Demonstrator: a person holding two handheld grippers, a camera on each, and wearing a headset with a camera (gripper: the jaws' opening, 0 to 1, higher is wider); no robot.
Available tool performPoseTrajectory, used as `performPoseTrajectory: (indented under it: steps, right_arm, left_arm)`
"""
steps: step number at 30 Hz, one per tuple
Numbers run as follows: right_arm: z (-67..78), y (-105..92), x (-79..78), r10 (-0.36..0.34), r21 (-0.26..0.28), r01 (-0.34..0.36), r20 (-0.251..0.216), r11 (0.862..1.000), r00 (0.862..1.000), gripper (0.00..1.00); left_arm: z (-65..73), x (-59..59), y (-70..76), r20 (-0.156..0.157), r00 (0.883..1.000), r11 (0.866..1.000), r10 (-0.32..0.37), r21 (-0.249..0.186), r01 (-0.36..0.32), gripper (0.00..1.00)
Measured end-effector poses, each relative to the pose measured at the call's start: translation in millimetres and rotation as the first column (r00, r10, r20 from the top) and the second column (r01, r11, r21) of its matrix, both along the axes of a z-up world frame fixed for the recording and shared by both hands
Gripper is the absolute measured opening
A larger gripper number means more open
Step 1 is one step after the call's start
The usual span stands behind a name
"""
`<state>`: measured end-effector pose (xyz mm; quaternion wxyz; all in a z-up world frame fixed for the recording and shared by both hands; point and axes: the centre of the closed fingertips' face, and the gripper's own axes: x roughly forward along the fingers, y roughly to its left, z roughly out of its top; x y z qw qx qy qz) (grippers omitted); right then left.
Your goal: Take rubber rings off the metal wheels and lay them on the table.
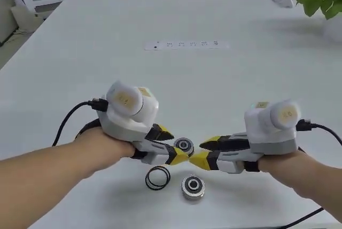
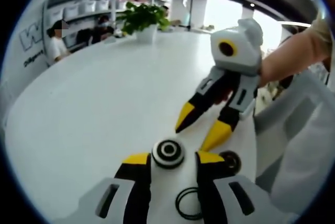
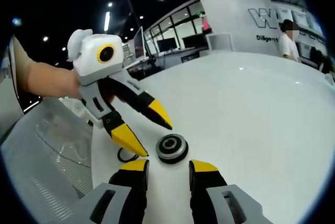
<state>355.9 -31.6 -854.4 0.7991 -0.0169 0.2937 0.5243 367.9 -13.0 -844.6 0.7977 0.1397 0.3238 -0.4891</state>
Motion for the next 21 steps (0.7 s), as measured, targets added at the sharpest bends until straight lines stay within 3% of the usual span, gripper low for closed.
performPoseTrajectory:
  steps: [13,15,18,21]
  right_arm:
    - [-1.9,-1.8,-0.5,-0.001,-0.002,0.001,-0.002,1.000,1.000,0.28]
    - [-2.4,-2.1,-0.3,-0.002,-0.003,0.002,-0.001,1.000,1.000,0.28]
    - [-2.2,-1.9,-0.1,-0.003,-0.002,0.003,-0.001,1.000,1.000,0.28]
    - [-2.3,-1.8,0.1,-0.003,-0.002,0.003,-0.001,1.000,1.000,0.28]
  left_arm:
    - [-4.4,5.9,-4.5,0.023,1.000,0.999,-0.018,0.027,0.017,0.25]
    - [-4.8,5.7,-4.1,0.038,0.999,0.999,-0.031,0.039,0.030,0.25]
    - [-5.5,5.4,-2.6,0.095,0.992,0.993,-0.078,0.091,0.069,0.22]
    - [-5.2,2.9,-5.3,0.090,0.992,0.993,-0.091,0.087,0.083,0.17]
